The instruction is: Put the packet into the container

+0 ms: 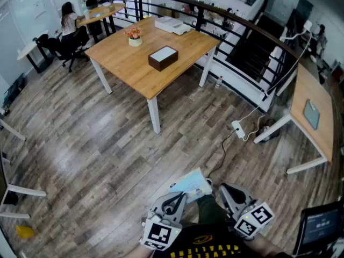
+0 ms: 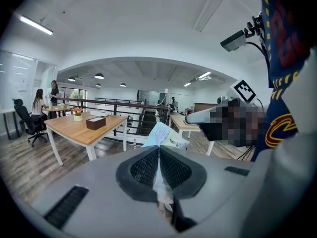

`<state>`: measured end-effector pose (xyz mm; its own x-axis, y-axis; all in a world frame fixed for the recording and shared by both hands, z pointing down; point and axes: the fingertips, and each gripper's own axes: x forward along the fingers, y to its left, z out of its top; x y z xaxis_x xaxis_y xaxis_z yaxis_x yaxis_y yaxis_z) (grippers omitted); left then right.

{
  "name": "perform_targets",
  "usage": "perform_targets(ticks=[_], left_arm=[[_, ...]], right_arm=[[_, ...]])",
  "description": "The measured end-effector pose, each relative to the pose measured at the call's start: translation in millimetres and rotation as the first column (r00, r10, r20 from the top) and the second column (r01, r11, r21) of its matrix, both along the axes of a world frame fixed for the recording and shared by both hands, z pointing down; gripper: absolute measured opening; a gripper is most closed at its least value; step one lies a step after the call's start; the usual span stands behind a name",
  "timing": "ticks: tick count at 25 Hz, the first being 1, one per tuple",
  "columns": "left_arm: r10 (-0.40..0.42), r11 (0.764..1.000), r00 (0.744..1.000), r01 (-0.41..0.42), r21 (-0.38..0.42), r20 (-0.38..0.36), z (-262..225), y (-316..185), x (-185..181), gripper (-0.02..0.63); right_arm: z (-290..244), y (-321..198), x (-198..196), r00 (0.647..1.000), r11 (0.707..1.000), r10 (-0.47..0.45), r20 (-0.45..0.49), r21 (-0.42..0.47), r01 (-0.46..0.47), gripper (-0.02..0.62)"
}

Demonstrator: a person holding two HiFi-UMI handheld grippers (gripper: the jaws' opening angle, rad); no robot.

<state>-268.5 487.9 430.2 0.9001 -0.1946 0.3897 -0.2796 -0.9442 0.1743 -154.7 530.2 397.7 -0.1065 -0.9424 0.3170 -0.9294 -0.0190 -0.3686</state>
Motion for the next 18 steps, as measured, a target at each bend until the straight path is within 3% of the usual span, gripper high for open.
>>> perform_targets(ticks=[5,8,13,16,18], left_arm=[[-0.012,0.998,0.998,0.015,0.059,-0.054,8.2,-3.2,-8.1,0.002],[-0.043,0.999,0.996,0.045,0.018,-0.073,3.1,3.2,-10.7,0.002],[-0.096,0.995,0.992,0.095,-0.01,-0.086,-10.9,-2.6,9.8,0.002],[-0.141,0.989,0.982,0.135,-0.055,-0.124,-28.0,1.1,35.3,0.002],[-0.183,0.981,0.967,0.167,-0.103,-0.178,-42.5,3.9,56.0,0.002]], right_arm=[[17.7,5.8,1.7,0.999,1.0,0.014,-0.037,0.003,-0.013,0.009],[30.7,17.8,-3.9,1.0,1.0,0.0,-0.02,-0.023,0.0,0.009],[47.5,20.3,-0.7,0.992,0.997,-0.069,0.105,-0.024,0.072,0.016],[50.2,22.2,0.6,0.967,0.986,-0.162,0.195,0.004,0.164,0.127],[44.0,19.2,9.3,0.932,0.978,-0.208,0.297,0.068,0.197,0.21]])
